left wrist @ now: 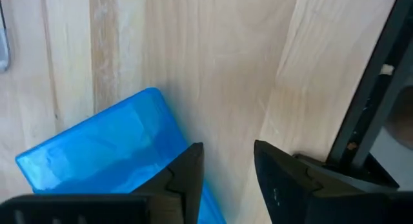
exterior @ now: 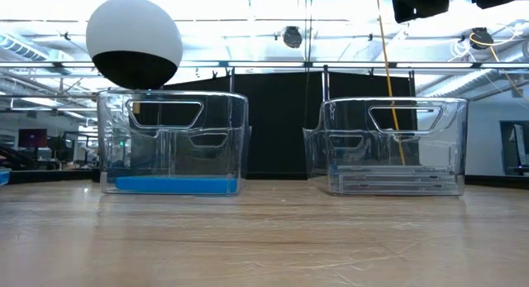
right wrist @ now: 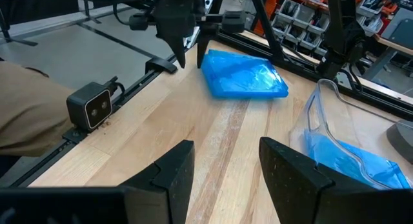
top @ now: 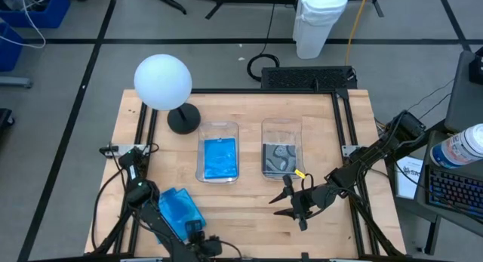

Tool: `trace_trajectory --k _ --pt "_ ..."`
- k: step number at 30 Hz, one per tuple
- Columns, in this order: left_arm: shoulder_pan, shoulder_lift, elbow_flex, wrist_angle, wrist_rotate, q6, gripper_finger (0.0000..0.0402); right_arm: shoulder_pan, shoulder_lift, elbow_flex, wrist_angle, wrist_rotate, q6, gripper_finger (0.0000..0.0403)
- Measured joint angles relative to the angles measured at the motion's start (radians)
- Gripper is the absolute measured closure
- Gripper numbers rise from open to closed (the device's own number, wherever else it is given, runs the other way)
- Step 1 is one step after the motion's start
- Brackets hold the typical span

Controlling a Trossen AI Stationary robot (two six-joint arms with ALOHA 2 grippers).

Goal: Pick & place jewel cases by type
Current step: Put the blue CD case into the left transparent bin

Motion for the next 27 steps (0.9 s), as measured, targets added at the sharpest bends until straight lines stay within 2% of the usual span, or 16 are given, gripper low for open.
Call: trace_trajectory --k 6,11,15,20,23,27 --pt "0.002 -0.015 -0.09 0.003 0.055 0.036 0.0263 0.0 0.0 0.0 0.0 0.0 0.0 0.0238" --pt "0.002 -0.078 -0.216 -0.003 0.091 -0.031 0.0262 0.0 0.0 0.0 0.0 -0.001 0.0 0.0238" --pt "-0.004 -0.128 -0.252 -0.004 0.076 -0.075 0.025 0.0 0.0 0.0 0.0 -0.001 0.0 0.0238" --pt "-0.005 -0.131 -0.255 0.001 0.058 -0.093 0.0213 0.0 0.0 0.0 0.0 -0.001 -0.003 0.0238" --pt "-0.004 -0.131 -0.255 0.001 0.023 -0.145 0.018 0.0 0.0 0.0 0.0 -0.001 -0.003 0.0238" --pt "-0.003 -0.131 -0.255 0.005 0.031 -0.165 0.0135 0.0 0.0 0.0 0.0 -0.001 -0.002 0.0238"
